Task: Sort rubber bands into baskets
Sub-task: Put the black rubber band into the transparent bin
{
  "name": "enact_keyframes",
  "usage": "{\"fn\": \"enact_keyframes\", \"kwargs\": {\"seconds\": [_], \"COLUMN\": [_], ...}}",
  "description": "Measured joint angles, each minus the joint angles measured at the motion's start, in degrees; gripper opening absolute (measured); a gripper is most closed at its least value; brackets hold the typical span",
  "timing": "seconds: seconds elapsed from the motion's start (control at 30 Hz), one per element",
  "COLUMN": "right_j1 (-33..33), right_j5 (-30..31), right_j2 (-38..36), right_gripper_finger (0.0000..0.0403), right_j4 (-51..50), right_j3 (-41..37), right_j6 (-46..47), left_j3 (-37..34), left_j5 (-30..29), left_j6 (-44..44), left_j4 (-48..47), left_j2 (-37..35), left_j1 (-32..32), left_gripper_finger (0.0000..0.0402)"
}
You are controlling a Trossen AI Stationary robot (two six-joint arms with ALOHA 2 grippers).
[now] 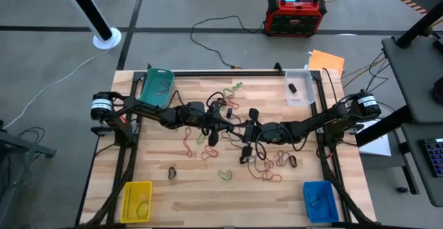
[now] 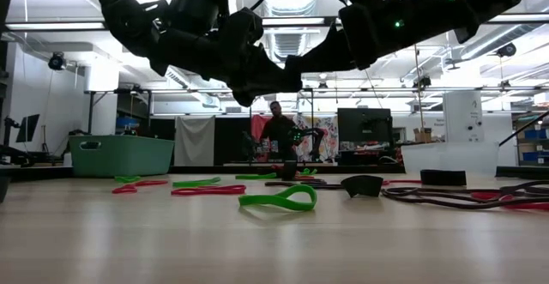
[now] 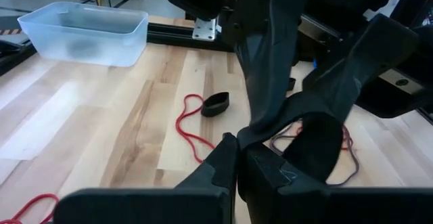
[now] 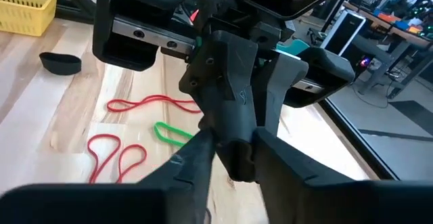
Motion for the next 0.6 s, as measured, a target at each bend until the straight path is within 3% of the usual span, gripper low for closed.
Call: {"fn": "enact_keyframes", "kwargs": {"seconds": [0.2, 0.4, 0.6], "right_j1": [-0.05, -0.05, 0.01], "right_j5": [-1.37, -2.38, -2.64], "right_j2": [0.0, 0.0, -0.23], "right_gripper_finger": [0.0018, 0.0012, 0.0011], "right_j4": [-0.01, -0.02, -0.87], "right_j3": [0.0, -0.02, -0.04], "right_j6": [-0.46, -0.45, -0.48], "left_j3": [0.0, 0.0, 0.0], "left_j5": [0.23, 0.3, -0.09], "left_j6": [-0.39, -1.42, -2.1], "left_j4": [-0.1, -0.24, -3.04], "left_j2": [0.0, 0.0, 0.0], "left_j1": [-0.04, -0.04, 0.0], "left_gripper_finger": [0.0, 0.0015, 0.0084]}}
